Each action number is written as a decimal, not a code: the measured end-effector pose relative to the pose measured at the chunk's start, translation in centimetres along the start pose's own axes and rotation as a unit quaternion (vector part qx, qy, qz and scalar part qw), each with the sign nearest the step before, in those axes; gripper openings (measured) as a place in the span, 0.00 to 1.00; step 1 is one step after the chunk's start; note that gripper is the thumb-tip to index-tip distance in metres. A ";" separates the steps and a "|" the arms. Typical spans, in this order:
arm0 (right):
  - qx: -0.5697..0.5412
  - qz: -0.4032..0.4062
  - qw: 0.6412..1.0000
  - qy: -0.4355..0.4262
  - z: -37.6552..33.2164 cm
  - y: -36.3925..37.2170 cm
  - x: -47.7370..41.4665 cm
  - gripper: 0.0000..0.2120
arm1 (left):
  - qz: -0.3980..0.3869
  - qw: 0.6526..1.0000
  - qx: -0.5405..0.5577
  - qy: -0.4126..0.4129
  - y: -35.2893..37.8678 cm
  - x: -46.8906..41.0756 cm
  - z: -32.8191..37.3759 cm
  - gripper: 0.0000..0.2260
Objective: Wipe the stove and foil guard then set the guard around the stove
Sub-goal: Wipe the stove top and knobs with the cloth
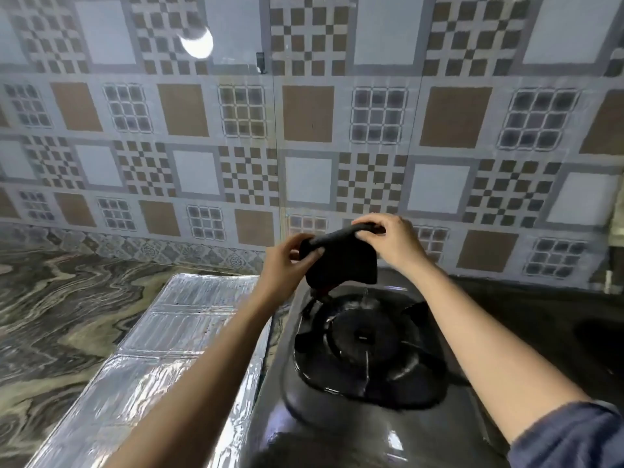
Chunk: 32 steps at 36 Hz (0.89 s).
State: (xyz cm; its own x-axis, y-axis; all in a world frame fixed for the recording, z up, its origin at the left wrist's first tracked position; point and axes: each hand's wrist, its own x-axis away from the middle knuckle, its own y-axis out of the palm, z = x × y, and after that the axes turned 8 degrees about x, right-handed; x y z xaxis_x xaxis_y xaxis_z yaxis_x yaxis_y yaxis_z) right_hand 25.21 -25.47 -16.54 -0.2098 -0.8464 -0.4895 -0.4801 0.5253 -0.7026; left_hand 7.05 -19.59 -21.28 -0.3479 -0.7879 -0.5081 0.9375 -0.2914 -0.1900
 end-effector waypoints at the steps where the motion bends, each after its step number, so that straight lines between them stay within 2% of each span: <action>1: -0.008 -0.010 1.000 0.000 0.3 0.2 -0.2 0.11 | 0.002 1.000 -0.001 -0.004 0.3 0.2 -0.3 0.07; 9: -0.018 -0.066 0.998 0.007 2.2 1.9 -2.8 0.11 | 0.004 0.996 0.026 -0.081 1.8 0.4 -2.0 0.06; 16: 0.037 -0.131 0.989 0.053 3.9 5.7 -4.5 0.09 | -0.014 0.992 -0.075 -0.105 2.4 -0.4 -4.1 0.07; 25: 0.088 -0.197 0.973 0.086 4.5 11.2 -5.1 0.11 | -0.009 0.988 -0.114 -0.100 1.4 1.0 -6.5 0.12; 28: 0.111 -0.210 0.967 0.089 4.2 11.7 -4.9 0.14 | -0.025 0.991 -0.074 -0.106 1.2 1.6 -7.2 0.13; 32: 0.163 -0.261 0.946 0.104 3.3 12.0 -4.5 0.26 | -0.031 0.985 -0.017 -0.167 1.2 2.1 -8.3 0.15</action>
State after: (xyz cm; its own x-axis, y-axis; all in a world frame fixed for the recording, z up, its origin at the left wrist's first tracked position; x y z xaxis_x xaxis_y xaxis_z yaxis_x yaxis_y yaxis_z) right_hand 23.23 -15.02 -24.51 -0.1968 -0.9788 0.0572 -0.2830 0.0009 -0.9591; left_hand 7.39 -17.09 -29.57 -0.3784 -0.9057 -0.1911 0.9122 -0.3298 -0.2430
